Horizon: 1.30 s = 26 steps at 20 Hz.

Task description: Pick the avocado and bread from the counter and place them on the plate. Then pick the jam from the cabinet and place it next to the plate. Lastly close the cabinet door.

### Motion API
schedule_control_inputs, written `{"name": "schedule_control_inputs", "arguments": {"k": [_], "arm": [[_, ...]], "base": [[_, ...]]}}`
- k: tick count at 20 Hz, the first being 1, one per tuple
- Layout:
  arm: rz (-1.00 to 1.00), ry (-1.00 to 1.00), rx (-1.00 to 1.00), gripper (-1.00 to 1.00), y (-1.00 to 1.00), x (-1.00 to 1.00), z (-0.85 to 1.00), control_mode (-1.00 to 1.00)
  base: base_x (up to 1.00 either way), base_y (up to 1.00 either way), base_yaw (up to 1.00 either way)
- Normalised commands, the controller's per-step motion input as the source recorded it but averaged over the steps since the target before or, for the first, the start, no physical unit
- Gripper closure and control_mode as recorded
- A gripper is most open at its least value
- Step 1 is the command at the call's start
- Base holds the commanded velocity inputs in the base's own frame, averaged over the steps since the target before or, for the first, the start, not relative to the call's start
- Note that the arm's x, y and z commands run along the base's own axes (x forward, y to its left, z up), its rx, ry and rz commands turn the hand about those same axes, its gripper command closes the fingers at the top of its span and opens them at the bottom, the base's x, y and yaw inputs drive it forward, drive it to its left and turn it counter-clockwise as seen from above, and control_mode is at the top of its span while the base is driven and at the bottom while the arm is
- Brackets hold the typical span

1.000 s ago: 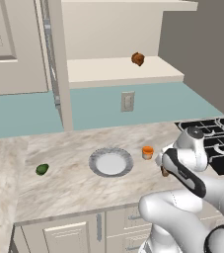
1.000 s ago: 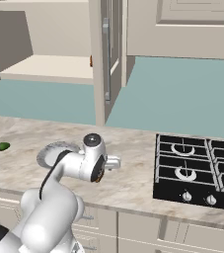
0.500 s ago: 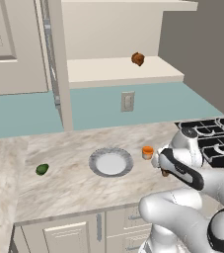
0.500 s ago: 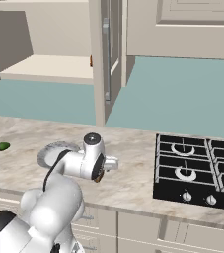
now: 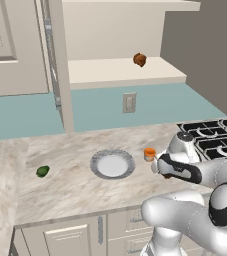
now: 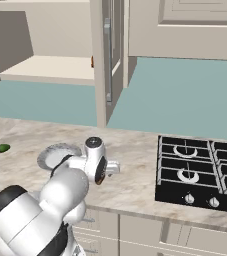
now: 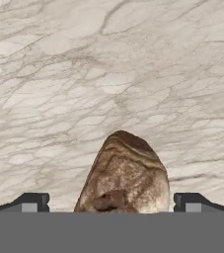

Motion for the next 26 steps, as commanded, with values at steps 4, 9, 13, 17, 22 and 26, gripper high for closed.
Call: {"name": "schedule_control_inputs", "arguments": {"k": [4, 9, 13, 17, 22, 26], "arm": [[0.0, 0.0, -0.03, -1.0, 0.04, 0.04, -0.45, -1.0], [0.0, 0.0, -0.01, 1.0, 0.14, 0.12, -0.3, -1.0], [0.0, 0.0, 0.0, 1.0, 0.13, 0.0, -0.18, -1.0], [0.03, -0.01, 0.0, 1.0, 0.15, -0.02, -0.08, -1.0], [0.03, -0.08, 0.0, 1.0, 0.13, -0.32, 0.01, -1.0], [0.02, -0.11, 0.0, 1.0, 0.05, -0.58, 0.06, -1.0]], "base": [[0.0, 0.0, 0.0], [0.0, 0.0, 0.0], [0.0, 0.0, 0.0], [0.0, 0.0, 0.0], [0.0, 0.0, 0.0], [0.0, 0.0, 0.0]]}}
